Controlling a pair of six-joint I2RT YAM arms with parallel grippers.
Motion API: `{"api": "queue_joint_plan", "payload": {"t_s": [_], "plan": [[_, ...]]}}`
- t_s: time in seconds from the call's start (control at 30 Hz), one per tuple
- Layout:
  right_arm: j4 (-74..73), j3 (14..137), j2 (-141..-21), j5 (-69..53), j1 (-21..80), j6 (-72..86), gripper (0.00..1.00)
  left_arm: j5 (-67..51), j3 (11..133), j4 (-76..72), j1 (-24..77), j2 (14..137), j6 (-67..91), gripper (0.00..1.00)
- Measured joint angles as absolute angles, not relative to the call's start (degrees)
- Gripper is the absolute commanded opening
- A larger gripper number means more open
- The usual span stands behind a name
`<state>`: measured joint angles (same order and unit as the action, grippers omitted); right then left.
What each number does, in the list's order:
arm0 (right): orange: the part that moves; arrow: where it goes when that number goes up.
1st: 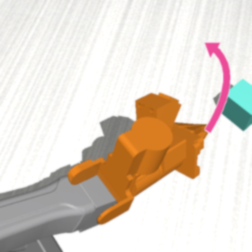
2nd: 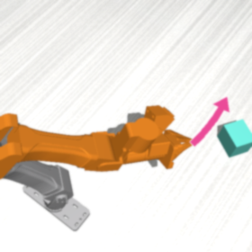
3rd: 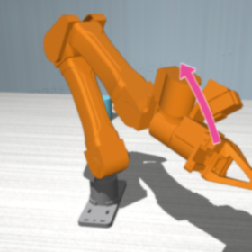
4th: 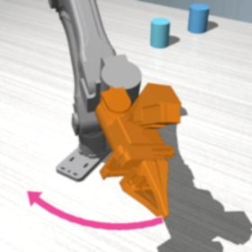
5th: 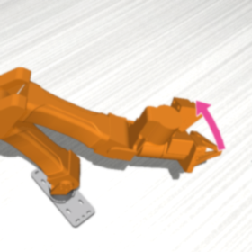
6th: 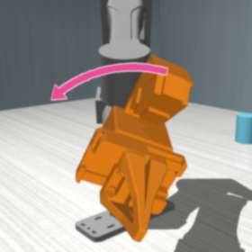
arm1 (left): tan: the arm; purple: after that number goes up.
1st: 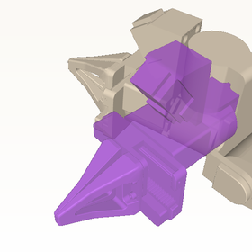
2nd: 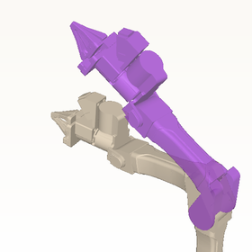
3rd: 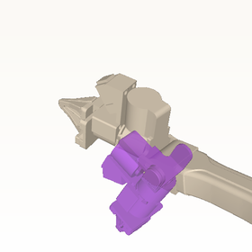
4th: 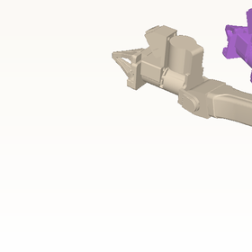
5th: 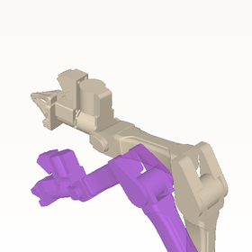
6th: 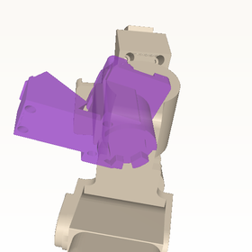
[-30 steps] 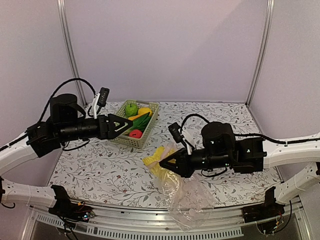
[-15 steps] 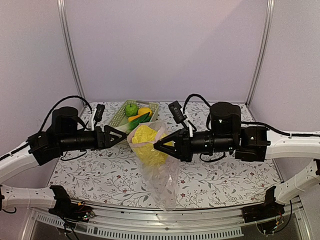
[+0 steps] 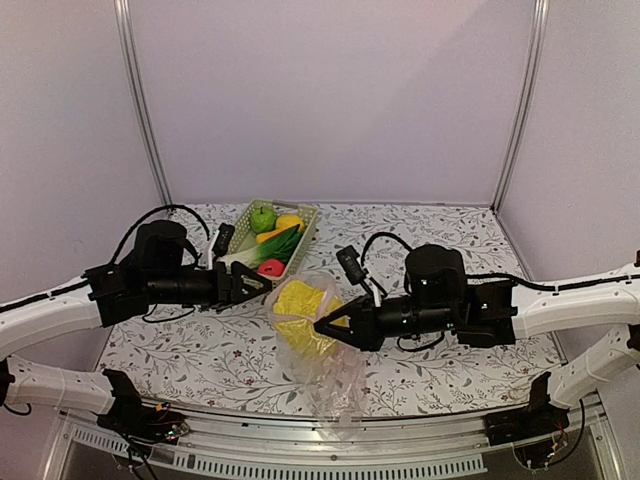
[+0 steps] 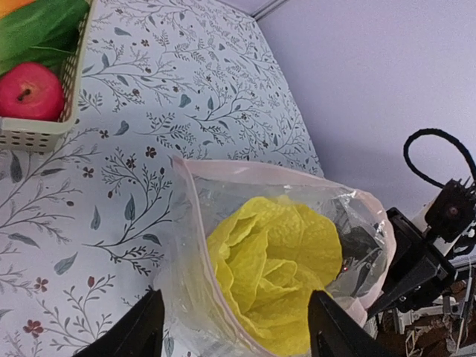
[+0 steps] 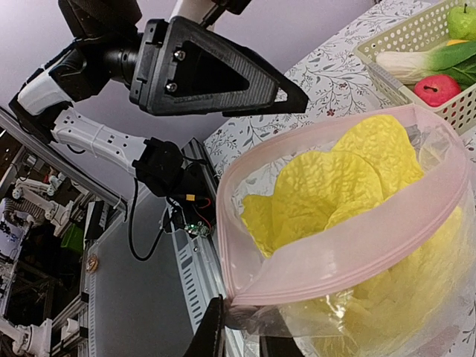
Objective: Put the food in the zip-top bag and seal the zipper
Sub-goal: Adjust the zipper food storage bag at the center of the board.
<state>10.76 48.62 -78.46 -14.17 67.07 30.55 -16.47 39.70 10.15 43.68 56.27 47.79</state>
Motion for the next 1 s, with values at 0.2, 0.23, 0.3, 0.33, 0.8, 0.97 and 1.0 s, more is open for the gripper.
{"api": "queue_joint_plan", "payload": {"t_s": [0.2, 0.23, 0.3, 0.33, 0.8, 0.97, 1.0], "plan": [[11.5, 48.6, -78.5, -14.3, 67.1, 31.0, 0.00, -17.9, 40.1, 10.2, 43.7, 59.7, 47.3, 0.46], [11.6, 48.6, -78.5, -14.3, 67.1, 31.1, 0.00, -18.3, 40.2, 10.2, 43.7, 60.1, 47.1, 0.45], [11.6, 48.6, -78.5, -14.3, 67.1, 31.1, 0.00, -19.0, 40.2, 10.2, 43.7, 60.7, 47.1, 0.44], [11.6, 48.6, -78.5, -14.3, 67.0, 31.1, 0.00, -19.2, 40.2, 10.2, 43.7, 60.9, 47.2, 0.43], [11.6, 48.6, -78.7, -14.3, 67.1, 31.1, 0.00, -22.1, 40.7, 10.1, 44.2, 62.3, 47.4, 0.25], [11.6, 48.6, -78.7, -14.3, 67.1, 31.1, 0.00, -23.1, 41.5, 10.0, 44.5, 63.2, 47.4, 0.11], [11.6, 48.6, -78.7, -14.3, 67.1, 31.1, 0.00, -23.4, 41.7, 10.0, 44.6, 63.4, 47.4, 0.10]]}}
